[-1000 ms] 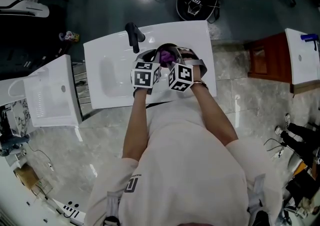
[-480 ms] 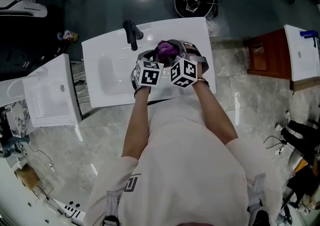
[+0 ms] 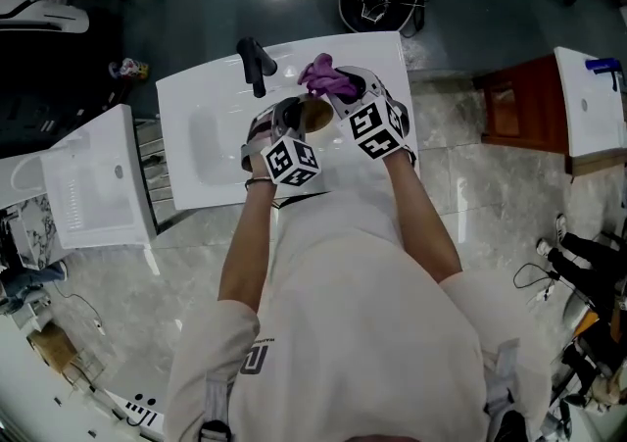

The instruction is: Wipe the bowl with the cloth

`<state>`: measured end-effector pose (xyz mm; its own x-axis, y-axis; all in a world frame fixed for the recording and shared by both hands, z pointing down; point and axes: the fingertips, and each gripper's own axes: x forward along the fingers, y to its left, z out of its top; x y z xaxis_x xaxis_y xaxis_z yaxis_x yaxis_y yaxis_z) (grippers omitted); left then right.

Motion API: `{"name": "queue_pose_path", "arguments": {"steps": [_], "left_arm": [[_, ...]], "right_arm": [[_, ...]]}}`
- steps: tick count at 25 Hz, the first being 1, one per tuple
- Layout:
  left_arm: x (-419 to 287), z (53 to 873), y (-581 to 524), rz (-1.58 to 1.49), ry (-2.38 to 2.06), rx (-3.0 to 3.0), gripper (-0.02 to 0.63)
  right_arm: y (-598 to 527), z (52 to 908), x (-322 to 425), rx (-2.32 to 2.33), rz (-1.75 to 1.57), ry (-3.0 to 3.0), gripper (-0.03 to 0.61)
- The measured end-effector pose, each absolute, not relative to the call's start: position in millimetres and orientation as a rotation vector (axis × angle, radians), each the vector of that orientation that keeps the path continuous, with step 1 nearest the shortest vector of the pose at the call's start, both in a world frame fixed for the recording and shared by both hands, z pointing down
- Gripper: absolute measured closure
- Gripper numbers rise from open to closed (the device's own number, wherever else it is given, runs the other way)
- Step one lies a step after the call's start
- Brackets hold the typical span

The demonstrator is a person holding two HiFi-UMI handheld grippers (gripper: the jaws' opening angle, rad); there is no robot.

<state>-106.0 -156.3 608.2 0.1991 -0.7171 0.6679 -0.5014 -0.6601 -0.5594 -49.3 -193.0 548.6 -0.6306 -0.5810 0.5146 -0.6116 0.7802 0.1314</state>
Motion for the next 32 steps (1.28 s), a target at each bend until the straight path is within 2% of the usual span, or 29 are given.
{"name": "queue_pose_path", "arguments": {"steps": [8, 15, 21, 32], "left_arm": [[-94, 589, -149, -1.360, 0.826, -1.985, 0.598], [-112, 569, -148, -1.306, 0.783, -1.922, 0.598], [-127, 560, -160, -1.261, 1.029, -2.119, 0.594], [-167, 573, -162, -0.943, 1.728, -2.718, 0.588]], "right_arm": [[-171, 580, -74, 0.672, 0.307, -2.473, 0.462], [-151, 596, -75, 0.513, 0.259, -2.441, 0.463], [-143, 601, -78, 0.439, 0.208, -2.424, 0.465], [-142, 596, -80, 0.437, 0.283, -2.480, 0.468]]}}
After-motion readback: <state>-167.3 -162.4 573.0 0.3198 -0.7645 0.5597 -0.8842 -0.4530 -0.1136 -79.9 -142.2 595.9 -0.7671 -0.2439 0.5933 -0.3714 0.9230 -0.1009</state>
